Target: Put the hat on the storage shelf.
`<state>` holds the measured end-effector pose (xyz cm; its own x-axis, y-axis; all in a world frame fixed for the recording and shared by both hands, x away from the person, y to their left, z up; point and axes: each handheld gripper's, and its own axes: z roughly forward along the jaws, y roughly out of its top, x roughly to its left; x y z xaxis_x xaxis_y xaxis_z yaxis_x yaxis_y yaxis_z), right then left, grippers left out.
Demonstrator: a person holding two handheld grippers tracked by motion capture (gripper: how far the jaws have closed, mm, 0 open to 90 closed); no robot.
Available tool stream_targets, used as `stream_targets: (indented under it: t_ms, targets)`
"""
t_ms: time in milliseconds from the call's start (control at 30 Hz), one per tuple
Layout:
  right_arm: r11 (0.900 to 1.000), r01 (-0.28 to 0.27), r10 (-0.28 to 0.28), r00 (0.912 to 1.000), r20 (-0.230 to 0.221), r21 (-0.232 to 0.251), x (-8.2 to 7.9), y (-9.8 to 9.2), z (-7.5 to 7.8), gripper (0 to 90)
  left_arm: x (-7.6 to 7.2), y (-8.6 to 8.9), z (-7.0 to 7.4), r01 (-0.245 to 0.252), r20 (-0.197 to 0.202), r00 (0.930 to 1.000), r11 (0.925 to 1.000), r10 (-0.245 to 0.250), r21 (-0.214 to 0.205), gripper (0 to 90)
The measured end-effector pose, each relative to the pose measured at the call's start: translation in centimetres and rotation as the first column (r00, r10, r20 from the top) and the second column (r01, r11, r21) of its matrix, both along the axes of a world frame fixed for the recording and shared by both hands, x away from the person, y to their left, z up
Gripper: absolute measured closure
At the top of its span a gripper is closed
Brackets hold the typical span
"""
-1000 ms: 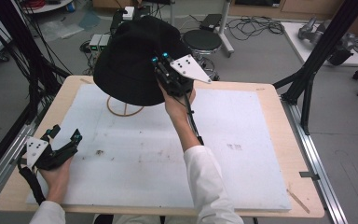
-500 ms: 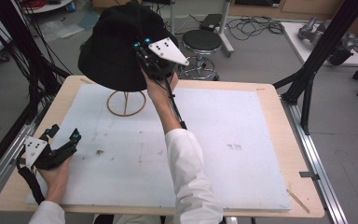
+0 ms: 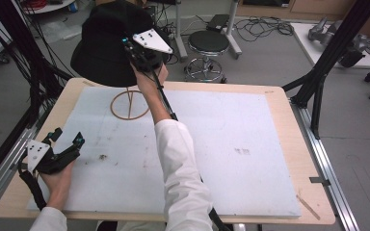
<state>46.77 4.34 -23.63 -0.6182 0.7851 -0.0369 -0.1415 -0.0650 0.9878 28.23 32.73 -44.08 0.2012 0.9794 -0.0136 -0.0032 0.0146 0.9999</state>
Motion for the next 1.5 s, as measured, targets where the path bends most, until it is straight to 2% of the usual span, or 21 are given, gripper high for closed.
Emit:
stream_targets:
  t_ms: [200,300,467,600,700,867,1033,1200,1500]
  targets:
    - [0.9995,-0.019,0.019,0.9996,-0.019,-0.025,0.4,1.3,-0.4,86.1,-0.1,-0.1,0.1,0.001,0.005,1.0000,1.0000,-0.001,0.007,25.8]
    - [0.9992,-0.009,0.007,0.9991,-0.041,-0.039,0.8,1.6,-1.0,86.1,-0.2,0.0,0.2,-0.001,0.008,1.0000,1.0000,0.001,0.006,25.8]
    - [0.9996,-0.019,0.017,0.9958,-0.090,-0.021,1.4,1.8,-2.0,86.1,-0.2,0.0,0.2,-0.001,0.005,1.0000,1.0000,0.001,0.003,25.7]
    - [0.9988,-0.013,0.007,0.9937,-0.112,-0.048,1.6,2.1,-2.9,86.1,-0.2,0.1,0.2,-0.004,0.006,1.0000,1.0000,0.004,-0.004,25.8]
    - [0.9975,-0.009,0.001,0.9927,-0.121,-0.070,1.8,2.4,-3.2,86.0,-0.2,0.2,0.2,-0.005,0.009,0.9999,1.0000,0.005,-0.008,25.7]
    - [0.9963,-0.005,-0.006,0.9920,-0.126,-0.086,1.8,2.7,-3.5,86.0,-0.1,0.3,0.1,-0.003,0.008,1.0000,0.9999,0.003,-0.011,25.8]
    - [0.9950,0.001,-0.016,0.9884,-0.151,-0.100,2.1,2.7,-4.3,86.0,0.0,0.4,0.1,-0.010,0.006,0.9999,0.9998,0.010,-0.016,25.8]
    - [0.9960,-0.006,-0.009,0.9857,-0.168,-0.089,2.2,2.2,-5.0,85.8,0.0,0.5,0.1,-0.011,0.004,0.9999,0.9998,0.011,-0.017,25.8]
    - [0.9965,-0.021,0.006,0.9821,-0.188,-0.080,2.2,1.8,-5.0,84.3,0.0,0.5,0.0,-0.006,-0.001,1.0000,0.9998,0.006,-0.021,25.8]
